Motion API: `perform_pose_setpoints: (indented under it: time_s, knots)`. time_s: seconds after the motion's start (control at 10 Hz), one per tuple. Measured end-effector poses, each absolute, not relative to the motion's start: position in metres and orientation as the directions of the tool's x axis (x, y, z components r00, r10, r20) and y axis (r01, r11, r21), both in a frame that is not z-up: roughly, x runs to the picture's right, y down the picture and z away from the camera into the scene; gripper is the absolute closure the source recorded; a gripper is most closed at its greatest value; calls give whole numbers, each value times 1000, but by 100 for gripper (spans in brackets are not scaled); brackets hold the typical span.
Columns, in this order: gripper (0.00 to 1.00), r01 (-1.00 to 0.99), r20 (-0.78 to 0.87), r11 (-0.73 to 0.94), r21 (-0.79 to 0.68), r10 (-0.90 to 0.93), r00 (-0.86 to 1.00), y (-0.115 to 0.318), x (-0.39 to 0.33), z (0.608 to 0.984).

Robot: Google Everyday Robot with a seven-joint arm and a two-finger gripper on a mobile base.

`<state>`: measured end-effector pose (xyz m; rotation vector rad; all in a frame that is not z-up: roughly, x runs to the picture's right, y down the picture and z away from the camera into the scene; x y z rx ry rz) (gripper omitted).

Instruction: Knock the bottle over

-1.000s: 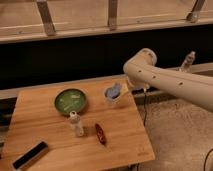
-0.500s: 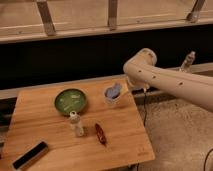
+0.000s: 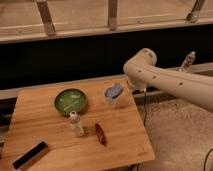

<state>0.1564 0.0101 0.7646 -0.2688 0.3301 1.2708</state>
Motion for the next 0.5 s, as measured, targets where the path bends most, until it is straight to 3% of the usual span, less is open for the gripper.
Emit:
perform_pose_setpoints:
  time_s: [0.3, 0.5]
  knots:
    - [96, -959, -389, 282, -11, 883, 264, 10, 157, 764]
    - [100, -948, -409, 318, -27, 862, 300, 14, 149, 765]
